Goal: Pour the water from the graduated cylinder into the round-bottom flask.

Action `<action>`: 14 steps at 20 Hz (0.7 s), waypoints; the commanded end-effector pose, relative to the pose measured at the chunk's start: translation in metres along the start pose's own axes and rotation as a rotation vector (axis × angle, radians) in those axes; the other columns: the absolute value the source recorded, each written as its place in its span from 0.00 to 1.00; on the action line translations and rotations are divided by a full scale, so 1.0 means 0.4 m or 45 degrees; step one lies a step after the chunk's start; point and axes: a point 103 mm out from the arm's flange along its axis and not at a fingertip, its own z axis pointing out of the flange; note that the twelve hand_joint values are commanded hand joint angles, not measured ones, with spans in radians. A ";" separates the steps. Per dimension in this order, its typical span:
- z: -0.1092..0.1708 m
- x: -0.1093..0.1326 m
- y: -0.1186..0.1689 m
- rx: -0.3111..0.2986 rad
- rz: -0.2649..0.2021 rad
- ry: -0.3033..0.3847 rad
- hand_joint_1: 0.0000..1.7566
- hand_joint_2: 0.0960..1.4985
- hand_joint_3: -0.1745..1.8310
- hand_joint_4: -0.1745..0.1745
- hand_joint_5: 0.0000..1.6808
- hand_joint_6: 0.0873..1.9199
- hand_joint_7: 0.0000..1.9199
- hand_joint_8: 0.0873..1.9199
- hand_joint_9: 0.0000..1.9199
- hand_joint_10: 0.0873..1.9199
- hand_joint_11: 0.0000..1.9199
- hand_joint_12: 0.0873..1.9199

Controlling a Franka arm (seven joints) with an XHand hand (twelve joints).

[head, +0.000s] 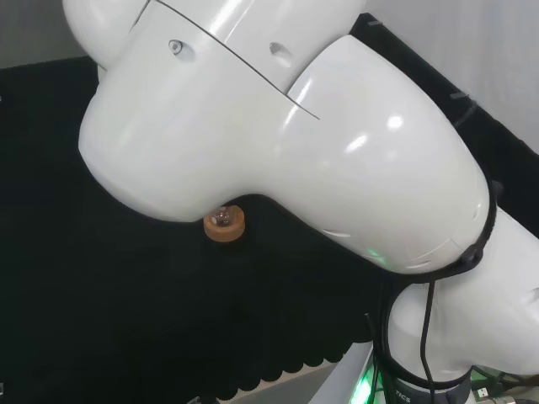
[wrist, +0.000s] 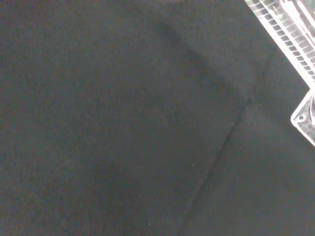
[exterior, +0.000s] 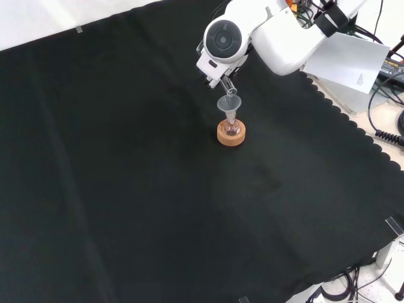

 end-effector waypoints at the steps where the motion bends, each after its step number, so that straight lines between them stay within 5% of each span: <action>1: 0.001 -0.010 -0.002 0.010 0.012 -0.013 0.65 0.76 0.09 0.00 0.54 0.57 0.61 0.17 0.70 0.00 0.64 0.35; 14: -0.008 -0.011 -0.010 0.011 0.053 -0.082 0.65 0.76 0.09 0.00 0.54 0.57 0.61 0.16 0.70 0.00 0.64 0.35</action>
